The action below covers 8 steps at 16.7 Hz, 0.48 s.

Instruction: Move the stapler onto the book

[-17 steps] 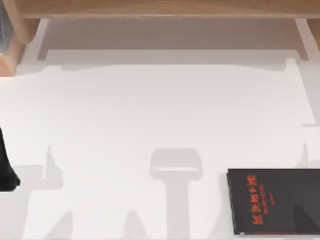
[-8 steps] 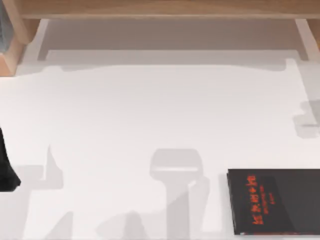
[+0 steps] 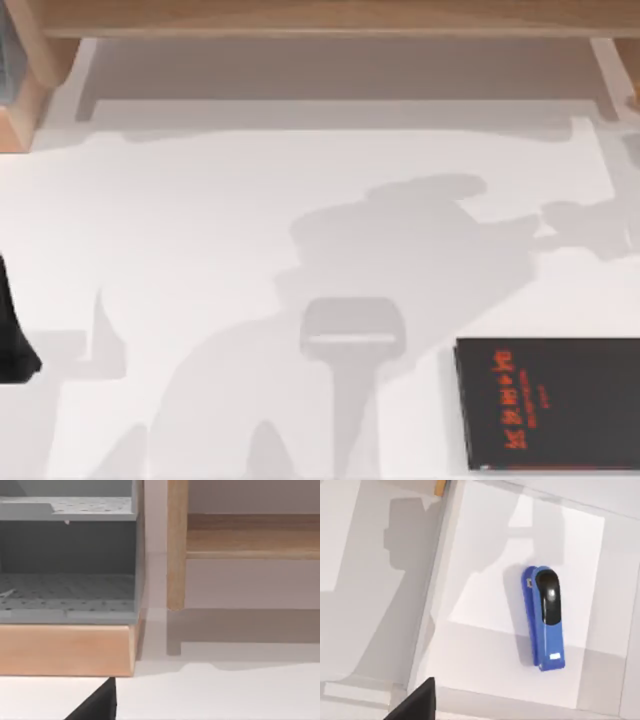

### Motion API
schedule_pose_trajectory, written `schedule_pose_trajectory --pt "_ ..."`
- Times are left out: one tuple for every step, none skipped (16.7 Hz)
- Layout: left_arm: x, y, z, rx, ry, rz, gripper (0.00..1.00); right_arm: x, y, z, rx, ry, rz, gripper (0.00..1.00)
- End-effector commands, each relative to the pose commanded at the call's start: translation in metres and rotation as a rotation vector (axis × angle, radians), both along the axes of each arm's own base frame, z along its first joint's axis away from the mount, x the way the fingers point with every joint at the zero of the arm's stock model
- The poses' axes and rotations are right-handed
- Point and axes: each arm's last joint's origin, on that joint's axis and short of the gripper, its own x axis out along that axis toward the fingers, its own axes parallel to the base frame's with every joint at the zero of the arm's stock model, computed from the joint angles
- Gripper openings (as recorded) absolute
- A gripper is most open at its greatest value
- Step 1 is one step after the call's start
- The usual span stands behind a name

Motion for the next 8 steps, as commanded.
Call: schedule_pose_trajectory --pt "0.000 0.000 0.000 0.000 0.000 0.000 1.00 0.020 -0.013 -0.013 0.006 0.060 0.009 1.00" --pt "0.000 0.000 0.000 0.000 0.000 0.000 1.00 0.037 -0.025 -0.027 0.015 0.117 0.019 1.00" --pt "0.000 0.000 0.000 0.000 0.000 0.000 1.00 0.052 -0.037 -0.043 0.025 0.169 0.029 1.00" --pt "0.000 0.000 0.000 0.000 0.000 0.000 1.00 0.064 -0.047 -0.059 0.036 0.215 0.039 1.00" --pt "0.000 0.000 0.000 0.000 0.000 0.000 1.00 0.074 -0.056 -0.075 0.047 0.257 0.050 1.00" --pt "0.000 0.000 0.000 0.000 0.000 0.000 1.00 0.082 -0.064 -0.091 0.058 0.295 0.060 1.00" --pt "0.000 0.000 0.000 0.000 0.000 0.000 1.00 0.088 -0.070 -0.105 0.069 0.328 0.071 1.00" --pt "0.000 0.000 0.000 0.000 0.000 0.000 1.00 0.093 -0.075 -0.118 0.079 0.356 0.081 1.00"
